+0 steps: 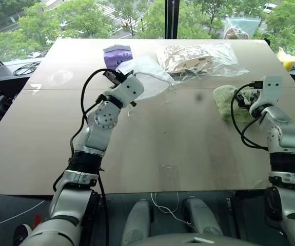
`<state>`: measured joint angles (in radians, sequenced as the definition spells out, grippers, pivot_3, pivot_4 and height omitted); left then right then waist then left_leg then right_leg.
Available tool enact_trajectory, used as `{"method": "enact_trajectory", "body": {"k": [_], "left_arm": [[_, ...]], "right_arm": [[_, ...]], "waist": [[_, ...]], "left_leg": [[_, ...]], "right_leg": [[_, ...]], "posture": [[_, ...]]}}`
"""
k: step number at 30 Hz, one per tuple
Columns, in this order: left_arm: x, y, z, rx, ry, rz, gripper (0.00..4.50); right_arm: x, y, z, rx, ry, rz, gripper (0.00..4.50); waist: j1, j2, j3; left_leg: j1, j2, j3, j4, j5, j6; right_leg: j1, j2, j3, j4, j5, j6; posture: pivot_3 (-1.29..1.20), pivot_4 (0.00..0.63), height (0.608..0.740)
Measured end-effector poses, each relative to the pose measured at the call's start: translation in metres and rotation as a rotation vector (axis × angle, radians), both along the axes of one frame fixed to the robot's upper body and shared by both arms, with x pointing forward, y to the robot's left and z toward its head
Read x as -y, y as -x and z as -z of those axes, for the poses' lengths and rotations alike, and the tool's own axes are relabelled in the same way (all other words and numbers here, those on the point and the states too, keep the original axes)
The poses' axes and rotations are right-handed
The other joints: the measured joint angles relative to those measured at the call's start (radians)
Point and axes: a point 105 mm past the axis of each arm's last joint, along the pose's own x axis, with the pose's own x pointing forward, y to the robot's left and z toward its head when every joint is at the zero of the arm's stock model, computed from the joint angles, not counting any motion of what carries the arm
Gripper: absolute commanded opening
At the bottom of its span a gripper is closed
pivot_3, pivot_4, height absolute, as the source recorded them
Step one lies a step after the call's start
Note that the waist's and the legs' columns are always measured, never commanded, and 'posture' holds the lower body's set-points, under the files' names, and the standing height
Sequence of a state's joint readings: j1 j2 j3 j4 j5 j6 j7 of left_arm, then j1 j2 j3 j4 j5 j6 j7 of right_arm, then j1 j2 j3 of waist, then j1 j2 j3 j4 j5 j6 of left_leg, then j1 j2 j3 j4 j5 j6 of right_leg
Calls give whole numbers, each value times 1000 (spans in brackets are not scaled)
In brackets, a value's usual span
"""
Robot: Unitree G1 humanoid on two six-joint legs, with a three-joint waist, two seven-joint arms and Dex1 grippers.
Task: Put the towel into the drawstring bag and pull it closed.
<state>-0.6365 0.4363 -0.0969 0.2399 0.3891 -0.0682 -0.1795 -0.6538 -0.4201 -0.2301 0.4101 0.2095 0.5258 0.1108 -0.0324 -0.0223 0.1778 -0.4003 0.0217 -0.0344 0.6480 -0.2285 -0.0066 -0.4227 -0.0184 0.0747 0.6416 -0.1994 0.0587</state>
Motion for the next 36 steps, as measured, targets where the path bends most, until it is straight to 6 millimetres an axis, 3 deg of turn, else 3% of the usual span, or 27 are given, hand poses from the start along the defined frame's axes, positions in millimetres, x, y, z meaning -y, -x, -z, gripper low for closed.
{"method": "enact_trajectory", "body": {"k": [2,8,13,16,22,25,30,33,36], "left_arm": [[0,0,0,-1,1,-1,71],[-7,1,5,-13,-1,-20,71],[-7,1,6,-19,3,-16,71],[-5,0,9,-36,21,-4,0],[7,-6,26,-163,147,42,0],[5,-8,29,-195,186,39,0],[4,-10,34,-271,343,46,0],[11,-12,36,-330,466,82,0],[11,-14,37,-372,530,88,0]], "right_arm": [[5,1,19,-64,-16,25,4500],[9,-4,23,-127,-179,70,4500],[-3,-2,24,-169,-358,21,4500],[-11,-1,21,-181,-375,-22,3797],[-38,3,23,-185,-417,-140,1112],[-43,3,21,-176,-422,-162,213],[-54,5,20,-147,-477,-219,68],[-81,12,12,-111,-562,-356,68],[-121,30,-27,-12,-692,-587,68]], "waist": [[-3,0,0],[-7,0,0],[-10,-4,-3],[-20,-4,-3],[-47,-4,-3],[-52,-4,-3],[-54,-4,-3],[-53,-2,-1],[-52,0,0]], "left_leg": [[0,0,0,0,0,0],[2,0,-1,1,0,0],[3,0,-2,1,0,0],[4,1,-2,0,0,0],[5,2,-2,0,0,0],[5,2,-2,0,0,0],[4,2,-2,-1,0,0],[1,2,-2,-1,0,0],[1,2,-3,-1,0,0]], "right_leg": [[0,0,0,0,0,0],[2,1,-1,1,0,1],[3,1,-1,1,-1,1],[3,2,-1,1,-1,1],[3,3,-1,1,-2,3],[3,3,-1,2,-2,4],[2,3,0,1,-2,4],[0,2,0,1,-2,4],[-1,2,-1,2,-2,4]], "posture": [[0,150,740],[0,150,740],[0,150,740],[0,150,740],[0,150,740],[0,150,740],[0,150,740],[0,150,740],[0,150,740]]}}
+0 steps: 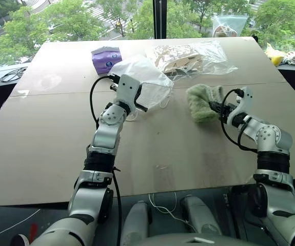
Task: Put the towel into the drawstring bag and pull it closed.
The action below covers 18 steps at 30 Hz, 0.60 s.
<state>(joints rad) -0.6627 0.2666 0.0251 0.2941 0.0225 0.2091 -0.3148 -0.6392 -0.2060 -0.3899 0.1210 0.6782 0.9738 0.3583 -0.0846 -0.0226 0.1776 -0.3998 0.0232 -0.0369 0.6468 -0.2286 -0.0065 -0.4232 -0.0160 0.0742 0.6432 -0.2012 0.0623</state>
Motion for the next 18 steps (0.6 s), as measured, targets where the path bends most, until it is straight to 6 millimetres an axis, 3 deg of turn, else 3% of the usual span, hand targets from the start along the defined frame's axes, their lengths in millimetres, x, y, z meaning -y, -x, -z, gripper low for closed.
{"method": "enact_trajectory", "body": {"k": [3,5,9,12,15,18], "left_arm": [[3,1,1,-27,22,37,0],[7,3,2,-38,31,78,0],[14,6,-3,-51,63,154,0],[17,6,-20,-75,186,201,0],[19,8,-33,-99,291,240,0],[24,13,-34,-156,347,283,0]], "right_arm": [[-26,24,-41,131,-107,-148,68],[-42,37,-54,172,-140,-216,68],[-63,47,-35,101,-124,-260,68],[-79,52,-9,12,-86,-269,68],[-78,43,1,-29,-79,-190,68],[-72,33,10,-79,-110,-92,68]], "waist": [[10,0,0],[17,0,0],[25,0,0],[25,0,0],[22,0,0],[21,0,0]], "left_leg": [[0,0,-1,-1,0,0],[0,0,-1,-1,0,0],[-1,0,-1,0,0,0],[-1,-1,0,1,0,0],[-1,0,-1,1,0,0],[-1,0,-1,0,0,0]], "right_leg": [[0,0,-1,-1,0,0],[0,0,-1,-1,0,0],[0,-1,-1,-1,0,0],[0,-1,-1,-1,-1,1],[0,-1,-1,-1,-1,1],[0,-1,-1,-1,-1,1]], "posture": [[0,150,740],[0,150,740],[0,150,740],[0,150,740],[0,150,740],[0,150,740]]}}
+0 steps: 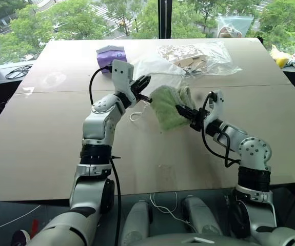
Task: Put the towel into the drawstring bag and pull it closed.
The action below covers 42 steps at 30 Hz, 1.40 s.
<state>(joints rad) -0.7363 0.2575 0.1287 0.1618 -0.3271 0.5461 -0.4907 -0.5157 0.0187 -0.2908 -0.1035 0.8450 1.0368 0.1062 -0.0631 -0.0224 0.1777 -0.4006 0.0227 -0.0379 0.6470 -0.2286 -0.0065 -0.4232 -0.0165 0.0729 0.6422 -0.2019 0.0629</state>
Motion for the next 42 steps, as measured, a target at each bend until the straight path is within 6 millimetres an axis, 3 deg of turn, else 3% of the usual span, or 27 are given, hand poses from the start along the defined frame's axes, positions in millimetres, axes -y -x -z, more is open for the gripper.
{"method": "enact_trajectory", "body": {"k": [9,13,16,18,25,34,36,42], "left_arm": [[16,15,12,-117,25,104,0],[20,18,15,-135,26,128,0],[24,19,15,-134,26,144,0],[25,20,15,-134,33,151,0],[32,31,16,-124,40,218,0],[50,54,11,-114,71,344,0],[53,58,12,-121,80,371,0],[59,64,12,-126,87,402,0]], "right_arm": [[13,-17,-20,-53,-250,172,68],[-11,-5,-14,-79,-196,70,68],[-32,13,6,-129,-98,-52,68],[-35,19,15,-155,-56,-89,68],[-27,13,2,-134,-103,-76,68],[-52,12,0,-145,-113,-143,68],[-50,2,-10,-132,-179,-100,68],[-12,-22,-27,-126,-458,65,68]], "waist": [[-2,0,0],[-7,1,0],[-5,1,0],[-4,1,0],[-3,1,0],[-6,1,0],[-5,1,0],[-3,1,0]], "left_leg": [[0,0,0,-1,0,0],[0,0,0,-2,0,0],[0,0,-1,-4,0,0],[-1,0,-1,-3,0,0],[-1,0,-1,-4,0,0],[-2,0,0,-4,0,0],[-2,0,0,-4,0,0],[-7,0,0,-4,0,0]], "right_leg": [[0,0,0,-1,0,0],[0,0,0,-1,0,0],[-1,0,-1,-1,0,-1],[-2,0,-1,-1,0,-1],[-2,0,-1,-2,0,-1],[-3,0,0,-2,0,-1],[-4,0,0,-2,0,0],[-8,0,0,-3,0,0]], "posture": [[0,150,740],[0,150,740],[0,150,740],[0,150,740],[0,150,740],[0,150,740],[0,150,740],[0,150,740]]}}
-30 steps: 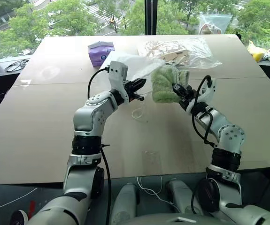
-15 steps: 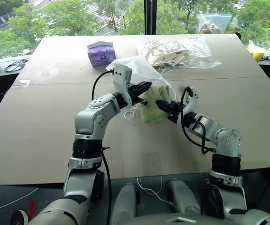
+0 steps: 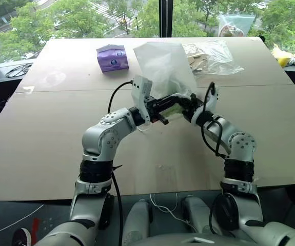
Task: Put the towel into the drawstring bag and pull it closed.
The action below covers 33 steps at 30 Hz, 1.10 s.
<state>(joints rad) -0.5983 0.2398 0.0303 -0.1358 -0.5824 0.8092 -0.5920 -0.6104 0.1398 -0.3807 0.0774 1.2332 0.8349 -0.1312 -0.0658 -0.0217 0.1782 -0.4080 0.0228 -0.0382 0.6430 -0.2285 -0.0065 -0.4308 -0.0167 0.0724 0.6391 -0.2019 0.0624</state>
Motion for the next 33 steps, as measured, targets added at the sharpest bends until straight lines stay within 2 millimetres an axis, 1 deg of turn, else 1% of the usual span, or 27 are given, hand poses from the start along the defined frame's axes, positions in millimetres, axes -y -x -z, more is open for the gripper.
{"method": "enact_trajectory", "body": {"k": [1,5,6,7,9,11,13,15,16,17,18,19,22,26,29,31,33], "left_arm": [[3,1,0,-3,7,6,0],[13,4,0,-5,16,33,0],[14,5,-1,-2,16,38,0],[15,5,-2,1,16,42,0],[16,6,-2,2,16,44,0],[15,5,-2,4,17,35,0],[10,3,-3,5,15,22,0],[5,0,-3,-1,25,9,0],[6,-1,-5,5,28,10,0],[8,-2,-11,25,30,21,0],[9,-1,-15,36,33,29,0],[10,-1,-19,53,34,39,0],[10,0,-19,53,37,53,0],[8,0,-16,46,40,49,0],[7,0,-16,45,42,44,0],[6,0,-14,41,42,41,0],[6,0,-14,40,42,43,0]], "right_arm": [[7,-2,-5,-3,-71,26,68],[19,-7,-14,-27,-209,84,68],[20,-7,-14,-32,-221,91,68],[16,-7,-15,-37,-215,88,68],[4,-6,-14,-40,-178,61,68],[-14,-2,-12,-32,-96,19,68],[-23,-2,-5,-16,25,30,68],[-26,-3,0,5,114,44,68],[-30,-2,2,8,143,30,68],[-38,2,6,5,160,-1,68],[-40,3,6,5,165,-12,68],[-42,4,6,10,161,-25,68],[-40,4,5,9,159,-23,68],[-49,8,9,31,256,-40,68],[-51,9,9,31,272,-44,68],[-49,7,11,18,284,-23,68],[-35,-2,14,-22,261,57,68]], "waist": [[-1,0,0],[-3,0,0],[-4,0,0],[-5,0,0],[-7,0,0],[-7,0,0],[-3,0,0],[2,0,0],[3,0,0],[4,0,0],[4,0,0],[5,0,0],[5,0,0],[-5,0,0],[-2,0,0],[-2,0,0],[2,0,0]], "left_leg": [[-3,0,0,0,0,0],[-7,0,0,0,0,0],[-7,0,0,0,0,0],[-7,0,0,0,0,0],[-7,0,0,0,0,0],[-7,0,0,0,0,0],[-7,0,0,1,0,0],[-8,0,0,3,0,0],[-9,0,0,4,0,0],[-9,0,0,4,0,0],[-9,-1,0,4,0,0],[-9,-1,0,4,0,0],[-9,0,0,4,0,0],[-8,0,0,4,0,0],[-8,0,-1,4,0,0],[-8,0,0,5,0,0],[-8,0,0,5,0,0]], "right_leg": [[-3,0,0,0,0,-1],[-8,0,0,2,2,-4],[-8,0,0,2,2,-4],[-9,0,0,2,2,-4],[-9,1,0,2,2,-4],[-9,1,0,3,2,-3],[-9,1,0,3,1,-2],[-8,0,0,3,1,-2],[-8,0,0,3,1,-2],[-8,0,0,2,2,-2],[-8,-1,0,2,2,-3],[-8,-1,0,2,2,-3],[-8,0,0,3,2,-3],[-8,1,0,3,2,-3],[-8,1,-1,3,2,-3],[-8,0,0,3,2,-3],[-8,0,0,3,2,-3]], "posture": [[0,150,740],[0,150,740],[0,150,740],[0,150,740],[0,150,740],[0,150,740],[0,150,740],[0,150,740],[0,150,740],[0,150,740],[0,150,740],[0,150,740],[0,150,740],[0,150,740],[0,150,740],[0,150,740],[0,150,740]]}}
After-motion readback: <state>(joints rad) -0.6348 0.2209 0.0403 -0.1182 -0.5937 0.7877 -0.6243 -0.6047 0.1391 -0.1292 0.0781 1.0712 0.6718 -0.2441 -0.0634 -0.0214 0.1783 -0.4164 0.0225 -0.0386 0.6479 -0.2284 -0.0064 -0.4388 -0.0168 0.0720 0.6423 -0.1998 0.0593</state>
